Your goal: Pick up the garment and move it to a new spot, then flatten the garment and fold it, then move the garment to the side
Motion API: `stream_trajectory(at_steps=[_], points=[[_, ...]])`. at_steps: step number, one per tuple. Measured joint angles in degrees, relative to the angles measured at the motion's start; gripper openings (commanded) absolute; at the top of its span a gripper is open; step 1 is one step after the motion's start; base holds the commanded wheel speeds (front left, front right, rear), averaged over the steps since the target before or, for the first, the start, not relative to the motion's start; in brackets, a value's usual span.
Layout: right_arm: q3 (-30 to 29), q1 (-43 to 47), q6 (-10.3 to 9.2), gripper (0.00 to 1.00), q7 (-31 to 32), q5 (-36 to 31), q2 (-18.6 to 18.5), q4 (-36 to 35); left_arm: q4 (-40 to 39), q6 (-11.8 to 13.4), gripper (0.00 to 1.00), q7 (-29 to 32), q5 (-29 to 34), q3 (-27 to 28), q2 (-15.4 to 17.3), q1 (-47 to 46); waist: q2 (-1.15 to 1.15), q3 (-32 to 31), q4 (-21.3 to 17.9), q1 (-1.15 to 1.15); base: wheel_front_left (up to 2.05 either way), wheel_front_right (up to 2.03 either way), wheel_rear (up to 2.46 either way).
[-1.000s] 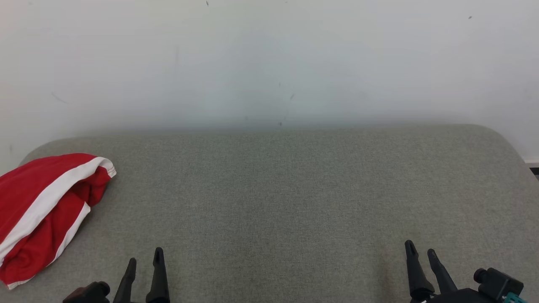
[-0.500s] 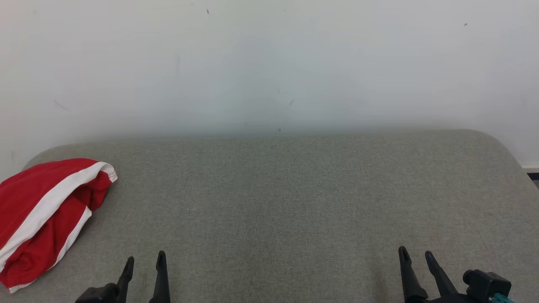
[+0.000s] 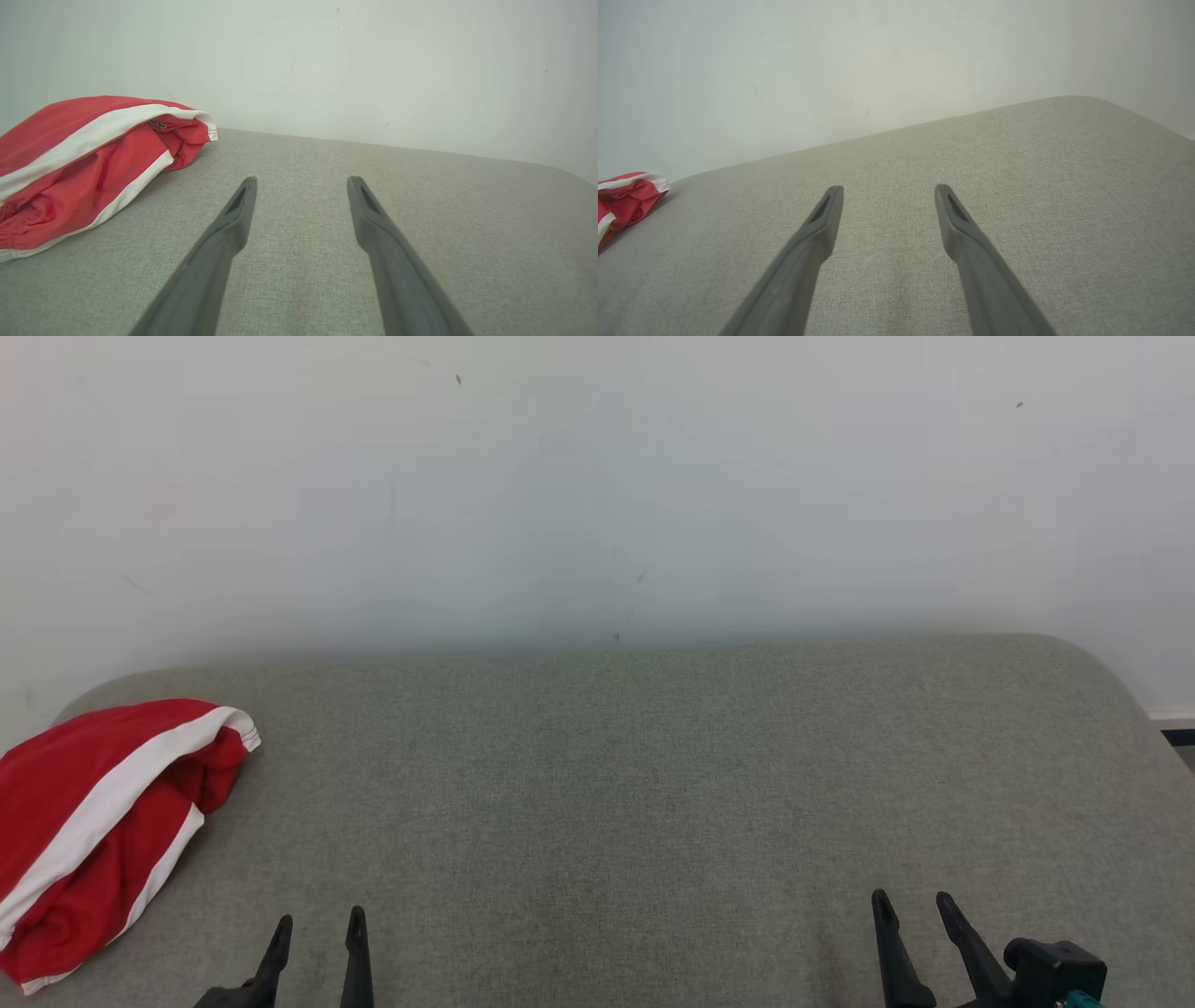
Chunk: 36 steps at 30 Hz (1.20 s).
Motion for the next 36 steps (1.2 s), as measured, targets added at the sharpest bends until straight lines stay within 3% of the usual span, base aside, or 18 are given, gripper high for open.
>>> stream_trajectory(at_steps=[11,18,36], points=[[1.1,0.3,0.00,1.00,-0.1,-0.1,-0.1,-0.2,1.5,-0.2,1.00,-1.3,0.0,2.8,-0.9,0.9,0.00,-0.6,0.2,-0.01,0.00,0.00,0.00],[1.3,0.3,0.00,1.00,-0.6,-0.2,-0.1,-0.3,2.9,-1.6,1.00,-2.1,1.5,2.8,-0.9,0.9,0.00,-0.9,0.2,-0.01,0.00,0.00,0.00],[1.9,0.3,0.00,1.00,-1.6,-3.4,-0.2,-0.4,4.4,-1.0,1.00,-4.0,5.8,2.3,-1.3,0.8,0.00,-2.2,0.0,-0.01,0.00,0.00,0.00]])
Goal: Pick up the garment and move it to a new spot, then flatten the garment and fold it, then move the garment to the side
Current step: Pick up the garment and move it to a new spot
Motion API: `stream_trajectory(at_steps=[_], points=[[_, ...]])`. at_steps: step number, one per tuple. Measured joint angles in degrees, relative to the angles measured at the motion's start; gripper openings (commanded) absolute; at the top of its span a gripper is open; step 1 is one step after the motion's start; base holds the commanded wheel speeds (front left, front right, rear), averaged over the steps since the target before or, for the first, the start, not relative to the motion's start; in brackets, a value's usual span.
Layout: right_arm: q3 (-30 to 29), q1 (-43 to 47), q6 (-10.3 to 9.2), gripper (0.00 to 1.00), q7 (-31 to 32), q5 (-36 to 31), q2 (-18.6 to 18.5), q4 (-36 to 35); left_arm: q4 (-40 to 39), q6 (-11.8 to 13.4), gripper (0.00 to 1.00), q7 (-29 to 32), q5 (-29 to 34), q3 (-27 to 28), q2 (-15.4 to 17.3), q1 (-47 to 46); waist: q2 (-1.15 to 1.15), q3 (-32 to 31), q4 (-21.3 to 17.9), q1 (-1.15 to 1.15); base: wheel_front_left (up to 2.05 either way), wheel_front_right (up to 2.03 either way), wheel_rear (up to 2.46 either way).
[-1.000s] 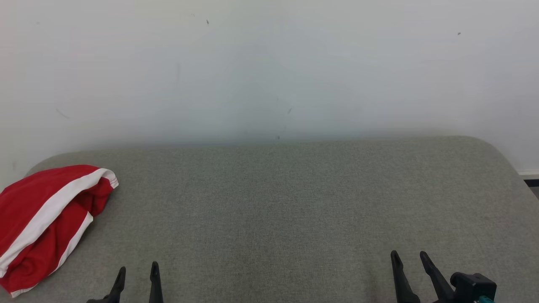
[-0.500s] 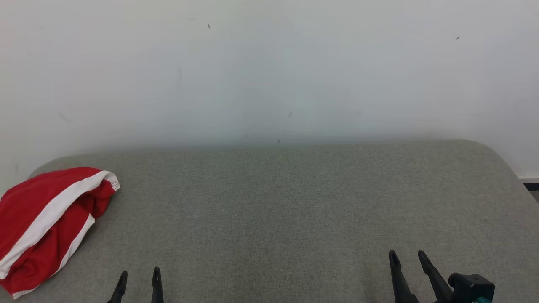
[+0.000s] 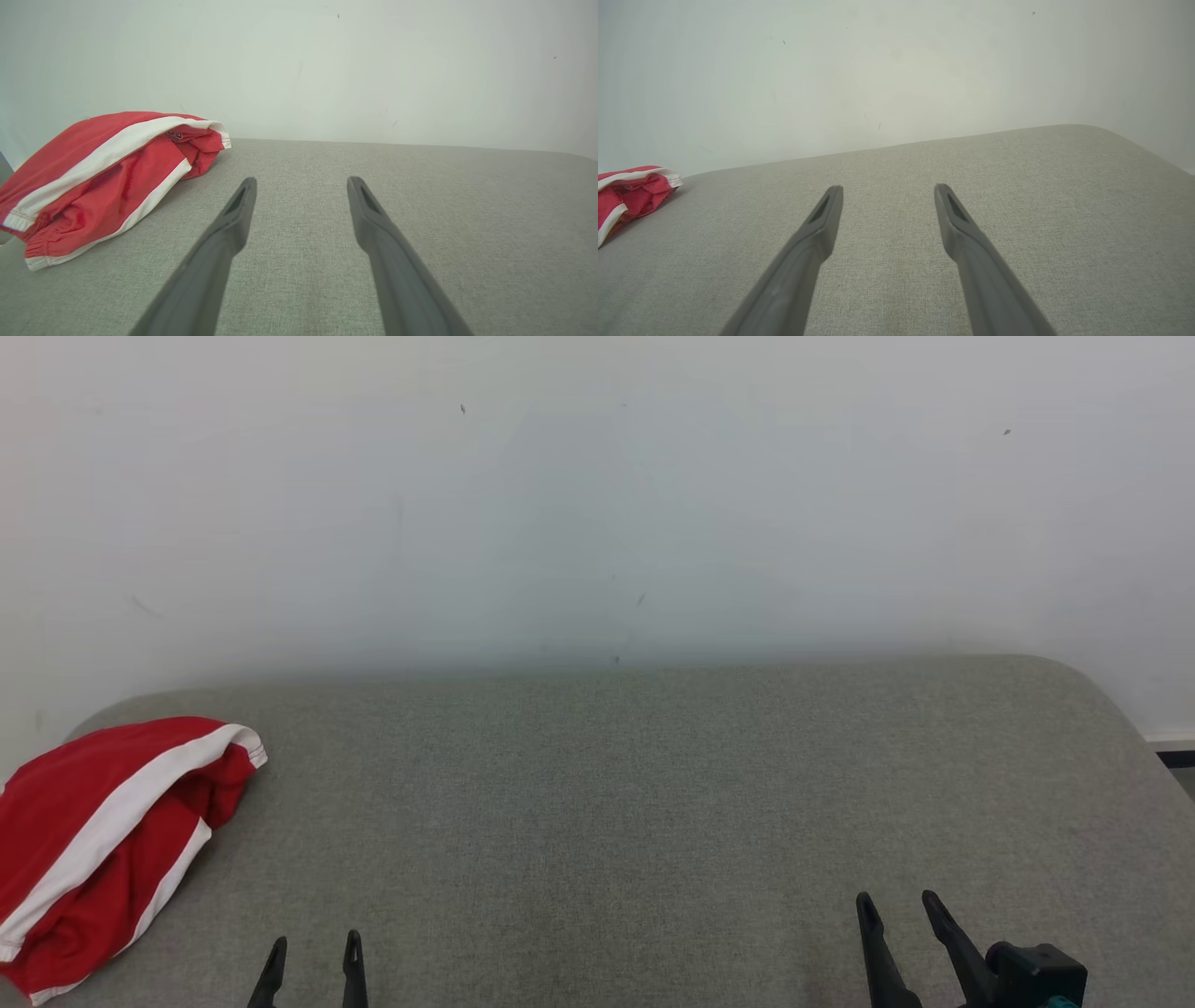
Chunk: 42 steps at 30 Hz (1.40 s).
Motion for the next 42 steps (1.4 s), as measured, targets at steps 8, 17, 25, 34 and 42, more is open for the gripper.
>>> stream_trajectory(at_steps=[8,17,25,34,42], points=[[0.1,0.0,0.00,1.00,0.0,-0.1,0.0,0.0,0.2,0.4,1.00,-0.1,-0.1,-0.1,0.0,0.0,0.00,0.0,0.0,0.00,0.00,0.00,0.00],[0.3,0.1,0.00,1.00,0.0,-0.1,0.0,0.0,0.6,0.4,1.00,-0.1,-0.6,-0.2,0.1,0.0,0.00,0.1,0.2,0.01,0.00,0.00,0.00],[0.6,0.4,0.00,1.00,-0.1,1.8,-0.1,0.2,1.3,0.5,1.00,0.3,-1.4,-0.4,0.2,-0.3,0.00,0.3,3.3,0.01,0.00,0.00,0.00],[1.3,0.7,0.00,1.00,0.5,5.3,-0.1,1.3,1.0,0.9,1.00,4.3,-3.4,0.1,0.9,-0.3,0.00,0.4,10.6,0.01,0.00,0.00,0.00],[2.5,0.2,0.00,1.00,1.0,4.9,-0.1,2.4,-3.5,1.8,1.00,7.0,-3.8,1.7,3.8,0.2,0.00,0.4,19.9,0.00,0.00,0.00,0.00]])
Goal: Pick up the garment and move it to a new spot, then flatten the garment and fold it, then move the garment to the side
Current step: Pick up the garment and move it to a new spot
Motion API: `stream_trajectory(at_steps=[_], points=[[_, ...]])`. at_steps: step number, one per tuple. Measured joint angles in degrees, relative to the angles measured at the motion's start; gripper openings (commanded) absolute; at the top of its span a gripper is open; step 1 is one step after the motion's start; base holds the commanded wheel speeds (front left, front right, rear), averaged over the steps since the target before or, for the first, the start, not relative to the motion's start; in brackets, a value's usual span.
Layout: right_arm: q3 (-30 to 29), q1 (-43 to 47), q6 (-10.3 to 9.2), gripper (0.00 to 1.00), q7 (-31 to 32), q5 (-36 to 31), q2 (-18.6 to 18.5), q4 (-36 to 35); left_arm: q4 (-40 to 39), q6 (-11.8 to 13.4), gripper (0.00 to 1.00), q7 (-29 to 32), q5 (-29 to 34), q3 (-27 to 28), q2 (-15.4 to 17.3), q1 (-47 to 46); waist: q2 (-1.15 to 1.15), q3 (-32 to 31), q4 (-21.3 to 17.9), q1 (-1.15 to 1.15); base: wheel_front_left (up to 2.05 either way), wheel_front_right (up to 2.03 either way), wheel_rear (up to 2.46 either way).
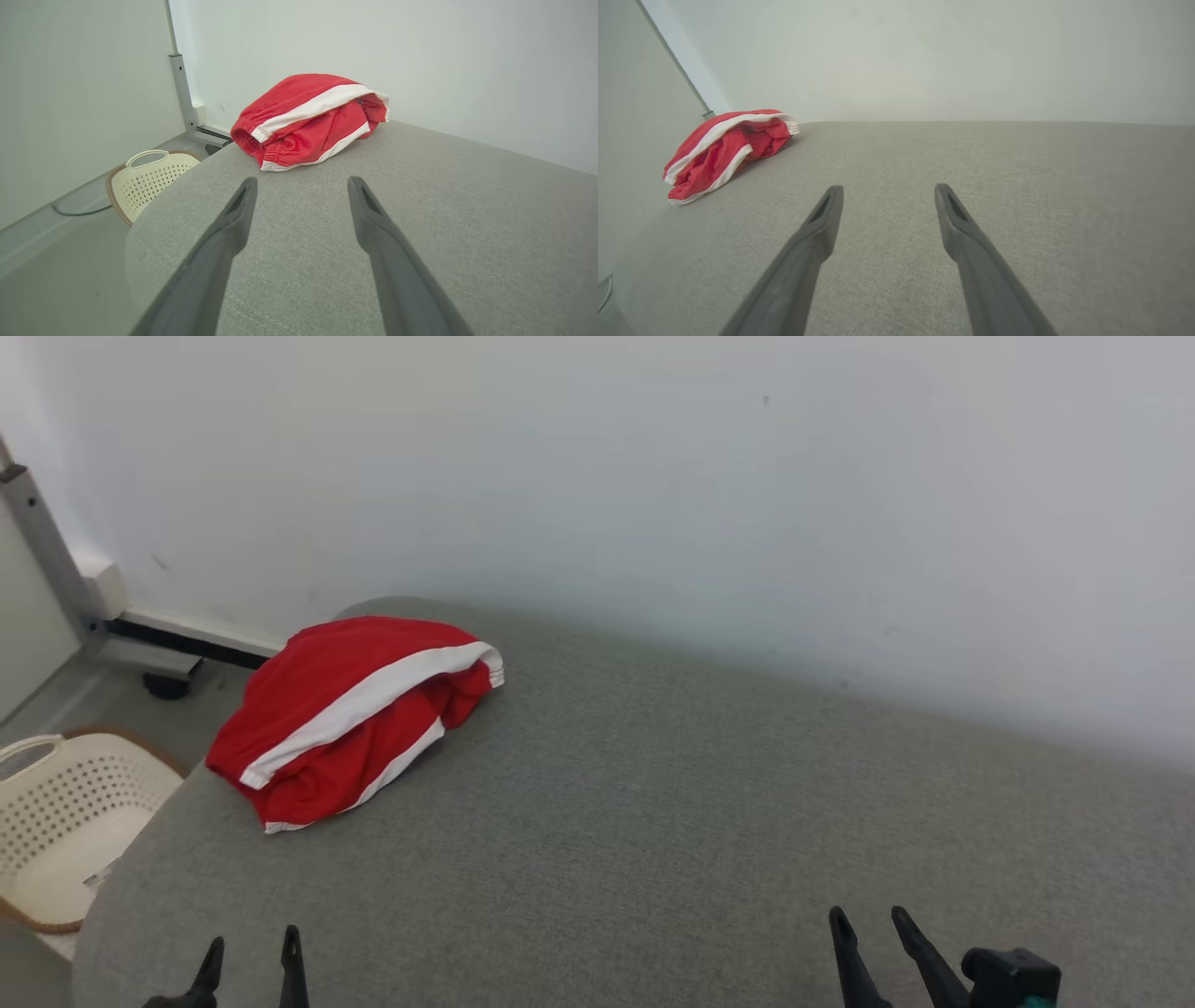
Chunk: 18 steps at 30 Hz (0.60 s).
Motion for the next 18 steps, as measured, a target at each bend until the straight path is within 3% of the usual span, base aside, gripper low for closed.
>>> stream_trajectory(at_steps=[8,18], points=[[4.1,-5.6,0.00,1.00,0.1,-0.4,0.1,1.7,-2.4,1.4,1.00,-2.0,-1.4,2.4,0.5,1.9,0.00,1.9,5.9,0.00,0.00,0.00,0.00],[7.5,-9.5,0.00,1.00,-0.5,-0.6,0.1,4.8,-1.4,1.7,1.00,-4.6,-3.2,4.7,1.2,3.4,0.01,4.9,8.6,0.00,0.00,0.00,0.00]])
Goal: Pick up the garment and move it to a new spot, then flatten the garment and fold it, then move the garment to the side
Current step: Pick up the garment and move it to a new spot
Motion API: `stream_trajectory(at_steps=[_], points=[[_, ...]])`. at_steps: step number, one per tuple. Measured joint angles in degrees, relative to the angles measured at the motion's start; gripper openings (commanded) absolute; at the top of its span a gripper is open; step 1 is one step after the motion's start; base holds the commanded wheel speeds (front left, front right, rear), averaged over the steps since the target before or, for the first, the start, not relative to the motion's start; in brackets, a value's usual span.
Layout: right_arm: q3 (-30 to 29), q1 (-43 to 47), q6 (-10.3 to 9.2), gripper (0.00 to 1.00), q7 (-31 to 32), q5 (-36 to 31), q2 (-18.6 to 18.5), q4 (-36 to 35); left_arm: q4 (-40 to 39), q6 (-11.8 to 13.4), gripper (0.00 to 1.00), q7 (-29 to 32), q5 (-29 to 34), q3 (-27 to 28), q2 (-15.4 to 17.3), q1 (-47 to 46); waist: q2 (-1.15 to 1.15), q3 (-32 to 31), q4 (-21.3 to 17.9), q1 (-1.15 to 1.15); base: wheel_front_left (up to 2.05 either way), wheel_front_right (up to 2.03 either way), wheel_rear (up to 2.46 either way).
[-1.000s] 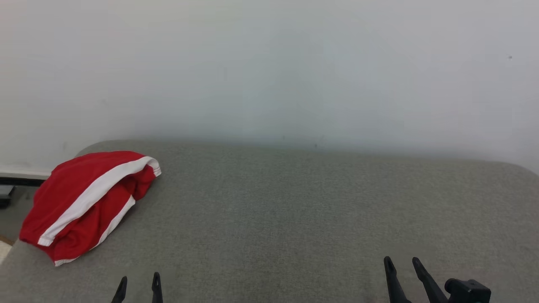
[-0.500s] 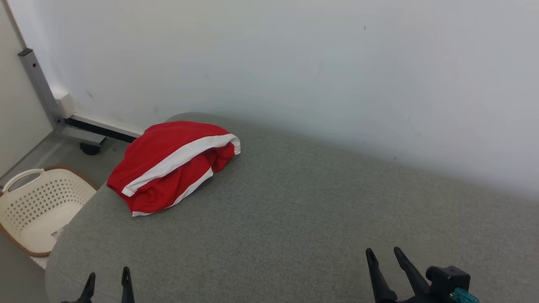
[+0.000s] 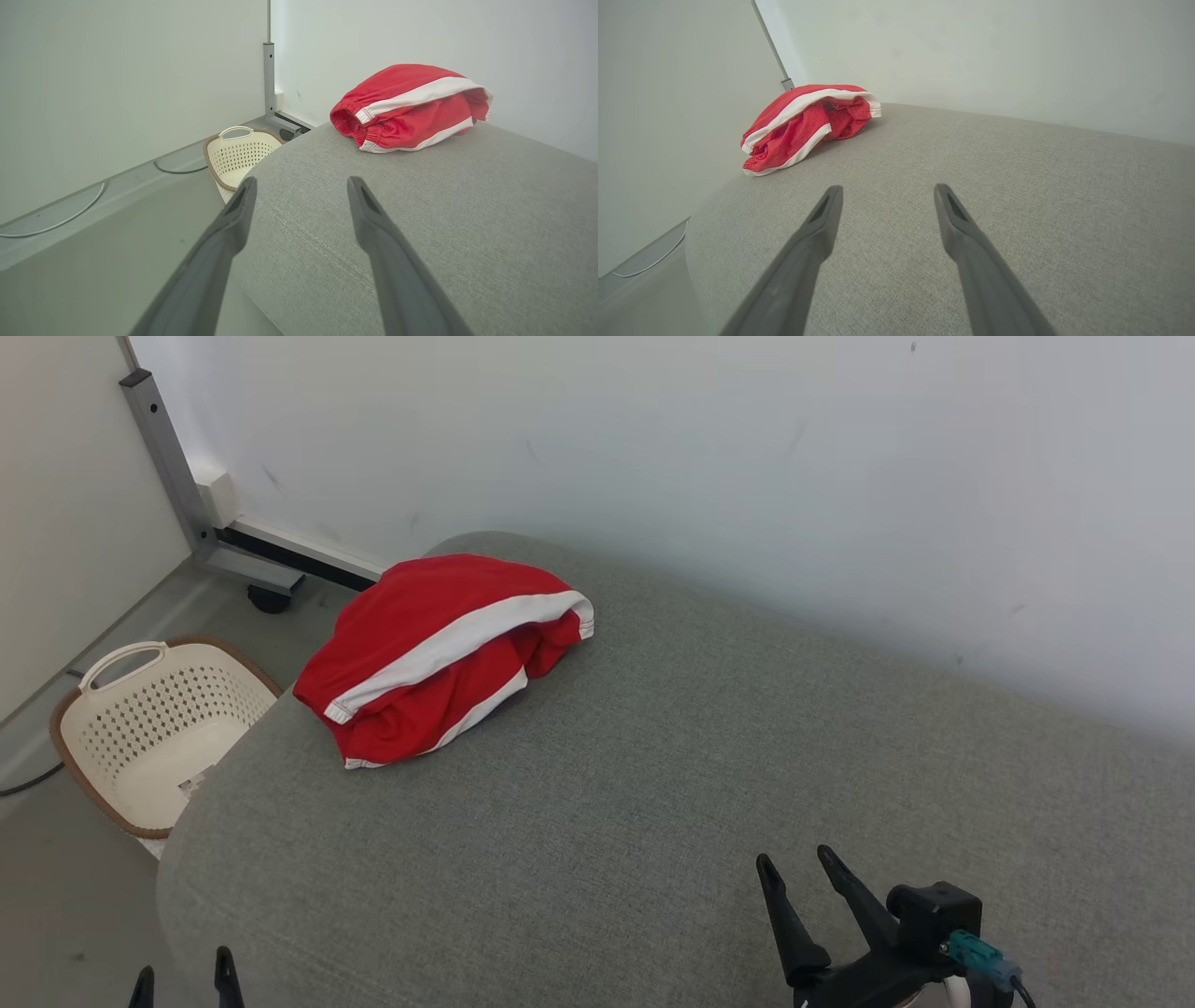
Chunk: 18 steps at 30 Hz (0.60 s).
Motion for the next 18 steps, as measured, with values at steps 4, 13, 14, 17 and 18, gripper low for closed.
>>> stream_trajectory(at_steps=[4,13,14,17,18], points=[[0.6,-0.5,0.00,1.00,-0.4,-0.1,0.0,0.9,0.8,-0.2,1.00,-0.5,-0.3,0.4,0.4,0.0,0.00,0.0,0.0,0.00,0.00,0.00,0.00],[0.1,0.5,0.00,1.00,0.1,-1.6,0.0,0.7,5.3,-1.0,1.00,4.0,1.2,-4.6,-0.7,-7.9,0.00,-0.1,-0.2,0.00,0.00,0.00,0.00],[0.0,0.9,0.00,1.00,0.4,-2.0,0.0,0.4,6.3,-1.1,1.00,5.4,1.8,-5.7,-0.9,-10.3,0.00,0.0,-0.1,0.00,0.00,0.00,0.00],[-0.7,2.8,0.00,1.00,1.3,-2.8,0.0,-1.2,11.6,-3.0,1.00,10.6,3.2,-9.4,-1.3,-17.2,0.00,0.0,-0.2,0.00,0.00,0.00,0.00],[-1.1,3.6,0.00,1.00,1.6,-3.1,0.0,-1.9,13.8,-3.8,1.00,12.3,3.4,-10.5,-1.3,-19.4,0.00,0.0,-0.3,0.00,0.00,0.00,0.00]])
